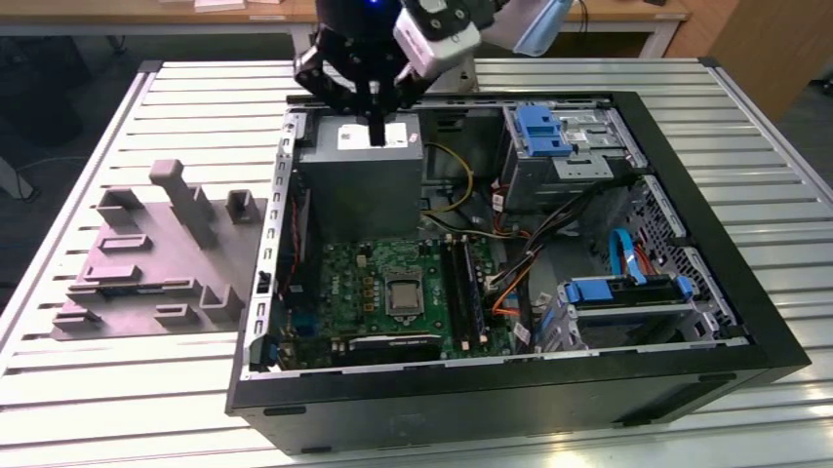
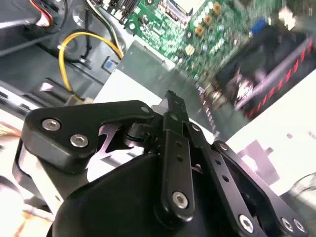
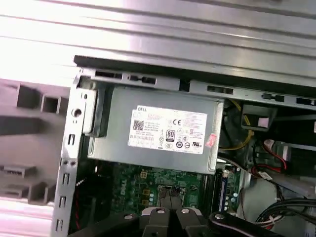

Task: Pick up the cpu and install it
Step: 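Install the first cpu locking lever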

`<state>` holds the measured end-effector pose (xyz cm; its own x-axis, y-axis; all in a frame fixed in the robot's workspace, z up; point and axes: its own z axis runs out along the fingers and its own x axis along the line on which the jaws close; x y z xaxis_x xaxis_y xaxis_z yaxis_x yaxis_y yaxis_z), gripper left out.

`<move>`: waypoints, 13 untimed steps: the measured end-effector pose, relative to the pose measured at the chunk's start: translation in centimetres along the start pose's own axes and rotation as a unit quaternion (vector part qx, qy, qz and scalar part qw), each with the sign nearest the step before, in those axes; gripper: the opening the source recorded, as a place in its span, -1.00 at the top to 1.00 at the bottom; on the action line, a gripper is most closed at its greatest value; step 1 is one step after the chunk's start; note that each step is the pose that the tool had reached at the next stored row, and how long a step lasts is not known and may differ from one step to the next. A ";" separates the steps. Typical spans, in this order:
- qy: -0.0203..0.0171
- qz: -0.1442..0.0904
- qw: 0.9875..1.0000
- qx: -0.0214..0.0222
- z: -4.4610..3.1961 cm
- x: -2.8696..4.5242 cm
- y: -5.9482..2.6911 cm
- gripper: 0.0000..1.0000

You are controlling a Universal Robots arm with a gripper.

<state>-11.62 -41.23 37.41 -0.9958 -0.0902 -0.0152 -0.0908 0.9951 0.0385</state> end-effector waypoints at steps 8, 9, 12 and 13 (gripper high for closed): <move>-0.007 0.077 0.997 -0.001 -1.75 0.41 1.35 0.79; -0.008 0.081 0.997 -0.001 -1.82 0.42 1.41 0.79; -0.008 0.083 0.997 -0.001 -1.86 0.42 1.45 0.79; -0.008 0.083 0.997 -0.001 -1.88 0.43 1.45 0.79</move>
<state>-12.20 -39.89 39.33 -0.9968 0.0763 -0.0245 0.0751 0.9962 0.0444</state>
